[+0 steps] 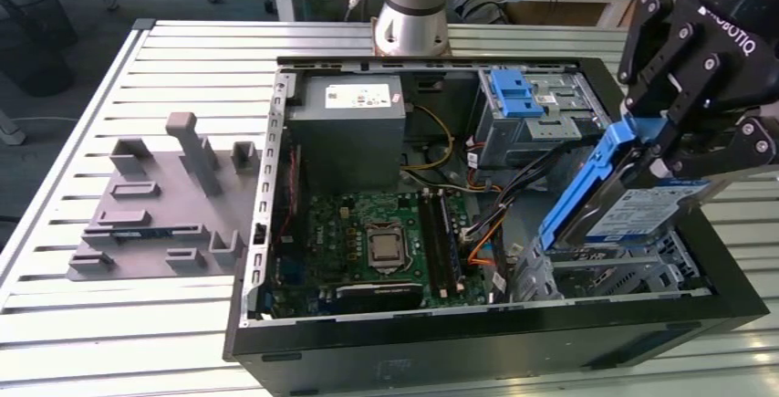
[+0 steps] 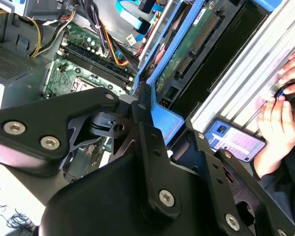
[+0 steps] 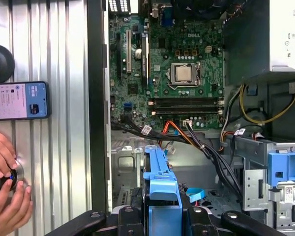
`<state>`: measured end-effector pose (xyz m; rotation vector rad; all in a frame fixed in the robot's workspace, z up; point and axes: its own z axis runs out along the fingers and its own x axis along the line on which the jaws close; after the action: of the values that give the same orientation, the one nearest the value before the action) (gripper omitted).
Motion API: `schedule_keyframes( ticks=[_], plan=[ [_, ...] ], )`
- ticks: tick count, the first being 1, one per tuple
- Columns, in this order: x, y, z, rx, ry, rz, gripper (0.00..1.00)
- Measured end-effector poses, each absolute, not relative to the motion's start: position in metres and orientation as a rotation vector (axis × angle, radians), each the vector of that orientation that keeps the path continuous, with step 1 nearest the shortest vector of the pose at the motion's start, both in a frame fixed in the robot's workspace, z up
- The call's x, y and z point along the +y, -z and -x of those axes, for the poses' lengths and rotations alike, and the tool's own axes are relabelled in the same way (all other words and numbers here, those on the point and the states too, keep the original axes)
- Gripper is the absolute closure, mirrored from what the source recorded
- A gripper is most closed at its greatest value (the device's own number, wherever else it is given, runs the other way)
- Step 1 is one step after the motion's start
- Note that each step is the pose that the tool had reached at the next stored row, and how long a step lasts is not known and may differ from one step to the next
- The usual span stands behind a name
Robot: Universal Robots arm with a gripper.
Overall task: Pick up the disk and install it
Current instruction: 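Insert the disk into the insertion slot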
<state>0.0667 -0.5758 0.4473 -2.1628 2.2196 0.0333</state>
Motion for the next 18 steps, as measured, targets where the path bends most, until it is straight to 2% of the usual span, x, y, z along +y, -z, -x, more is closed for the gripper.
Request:
schedule_keyframes(
  ticks=[18],
  plan=[
    [-0.5758,-0.4387,-0.0719,2.22,-0.033,2.163,0.64]
  ],
)
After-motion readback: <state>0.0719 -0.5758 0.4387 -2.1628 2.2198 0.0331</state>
